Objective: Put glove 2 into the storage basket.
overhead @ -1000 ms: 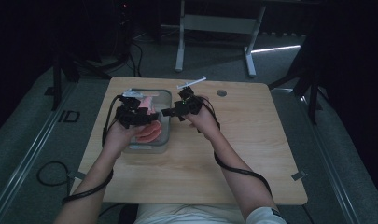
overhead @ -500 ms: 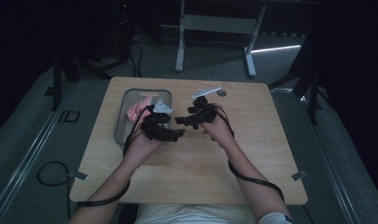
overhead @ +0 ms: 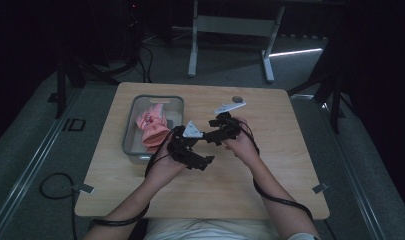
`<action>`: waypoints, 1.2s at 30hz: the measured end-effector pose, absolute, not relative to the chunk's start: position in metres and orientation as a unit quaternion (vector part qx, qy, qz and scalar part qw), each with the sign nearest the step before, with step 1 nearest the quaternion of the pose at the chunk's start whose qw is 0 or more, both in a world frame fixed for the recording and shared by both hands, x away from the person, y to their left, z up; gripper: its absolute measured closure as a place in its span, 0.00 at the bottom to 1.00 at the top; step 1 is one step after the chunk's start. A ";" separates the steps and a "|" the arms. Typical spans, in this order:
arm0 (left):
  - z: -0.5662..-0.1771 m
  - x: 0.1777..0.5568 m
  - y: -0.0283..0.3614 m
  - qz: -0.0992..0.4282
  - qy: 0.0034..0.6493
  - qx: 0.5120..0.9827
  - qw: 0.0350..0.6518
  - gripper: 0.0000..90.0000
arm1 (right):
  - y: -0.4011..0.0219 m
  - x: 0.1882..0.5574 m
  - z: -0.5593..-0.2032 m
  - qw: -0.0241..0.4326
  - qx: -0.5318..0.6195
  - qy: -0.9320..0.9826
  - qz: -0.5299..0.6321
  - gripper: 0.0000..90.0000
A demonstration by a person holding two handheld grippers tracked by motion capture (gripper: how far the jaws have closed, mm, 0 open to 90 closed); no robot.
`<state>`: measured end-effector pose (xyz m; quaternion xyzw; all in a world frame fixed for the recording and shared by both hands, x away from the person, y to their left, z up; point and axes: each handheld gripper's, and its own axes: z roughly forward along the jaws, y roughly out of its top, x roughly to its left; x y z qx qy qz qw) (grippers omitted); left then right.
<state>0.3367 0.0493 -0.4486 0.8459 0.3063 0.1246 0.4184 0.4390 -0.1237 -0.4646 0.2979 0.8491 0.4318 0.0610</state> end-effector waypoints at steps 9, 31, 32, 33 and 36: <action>-0.465 0.329 0.040 0.131 0.286 0.851 0.420 0.03 | -0.139 0.434 -0.491 0.078 0.298 0.856 0.415 0.18; -0.524 0.313 0.036 0.119 0.276 0.851 0.431 0.04 | -0.185 0.420 -0.531 0.095 0.334 0.855 0.385 0.17; -0.528 0.314 0.037 0.113 0.280 0.854 0.425 0.04 | -0.189 0.419 -0.535 0.098 0.335 0.857 0.379 0.17; -0.530 0.314 0.039 0.114 0.280 0.855 0.422 0.04 | -0.190 0.418 -0.537 0.102 0.337 0.857 0.376 0.17; -0.534 0.313 0.040 0.110 0.282 0.855 0.421 0.04 | -0.197 0.418 -0.541 0.111 0.344 0.855 0.372 0.17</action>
